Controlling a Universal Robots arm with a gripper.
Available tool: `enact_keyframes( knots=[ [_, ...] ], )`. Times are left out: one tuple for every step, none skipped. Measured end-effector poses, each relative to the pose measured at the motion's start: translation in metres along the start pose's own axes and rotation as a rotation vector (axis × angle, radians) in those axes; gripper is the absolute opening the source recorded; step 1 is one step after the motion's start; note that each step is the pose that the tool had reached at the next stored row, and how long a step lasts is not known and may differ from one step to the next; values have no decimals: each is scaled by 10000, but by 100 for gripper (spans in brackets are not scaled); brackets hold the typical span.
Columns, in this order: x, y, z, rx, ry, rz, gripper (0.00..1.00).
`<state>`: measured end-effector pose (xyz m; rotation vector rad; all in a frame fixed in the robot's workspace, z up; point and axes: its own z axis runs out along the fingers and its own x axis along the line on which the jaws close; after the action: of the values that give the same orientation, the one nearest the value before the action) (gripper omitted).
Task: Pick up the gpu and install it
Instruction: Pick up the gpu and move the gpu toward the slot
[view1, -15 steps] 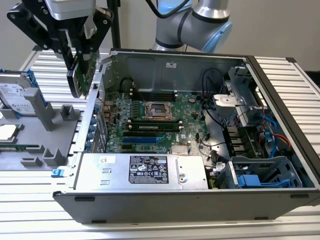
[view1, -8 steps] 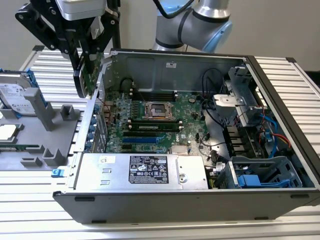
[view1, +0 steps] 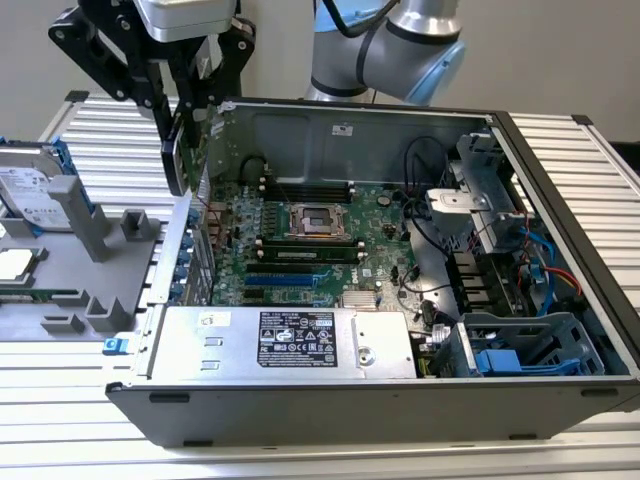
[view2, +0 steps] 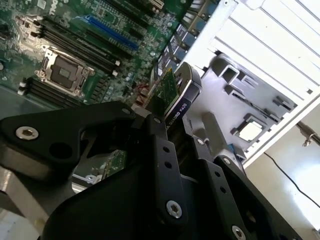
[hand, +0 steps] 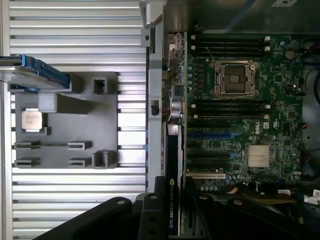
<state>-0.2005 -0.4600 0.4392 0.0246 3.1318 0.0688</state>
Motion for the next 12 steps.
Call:
enact_keyframes(
  knots=[
    [-13,0,0,-1,0,0,0],
    [-26,1,0,0,0,0,0],
    [-38,1,0,0,0,0,0],
    [-52,1,0,0,0,0,0],
    [-65,1,0,0,1,0,0],
    [-78,1,0,0,1,0,0],
    [-91,1,1,0,1,0,0],
    [-103,2,1,0,0,0,0],
    [-115,2,1,0,0,0,0],
    [-128,2,1,0,1,0,0],
    [-139,2,1,0,1,0,0],
    [-151,2,2,-1,0,0,0]
  ],
)
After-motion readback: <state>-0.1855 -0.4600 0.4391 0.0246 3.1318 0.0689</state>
